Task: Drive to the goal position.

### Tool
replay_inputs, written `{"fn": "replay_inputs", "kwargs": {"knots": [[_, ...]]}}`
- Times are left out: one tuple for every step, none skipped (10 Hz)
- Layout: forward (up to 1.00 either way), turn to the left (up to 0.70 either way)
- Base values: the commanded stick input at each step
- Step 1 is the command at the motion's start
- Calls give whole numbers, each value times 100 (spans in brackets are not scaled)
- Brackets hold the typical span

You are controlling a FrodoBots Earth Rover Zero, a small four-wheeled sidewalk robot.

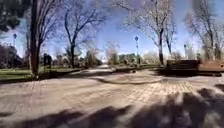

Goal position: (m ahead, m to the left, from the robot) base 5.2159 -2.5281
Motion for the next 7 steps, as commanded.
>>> {"fn": "replay_inputs", "kwargs": {"knots": [[100, 0], [100, 0], [100, 0], [100, 0], [100, 0], [100, 0], [100, 0]]}}
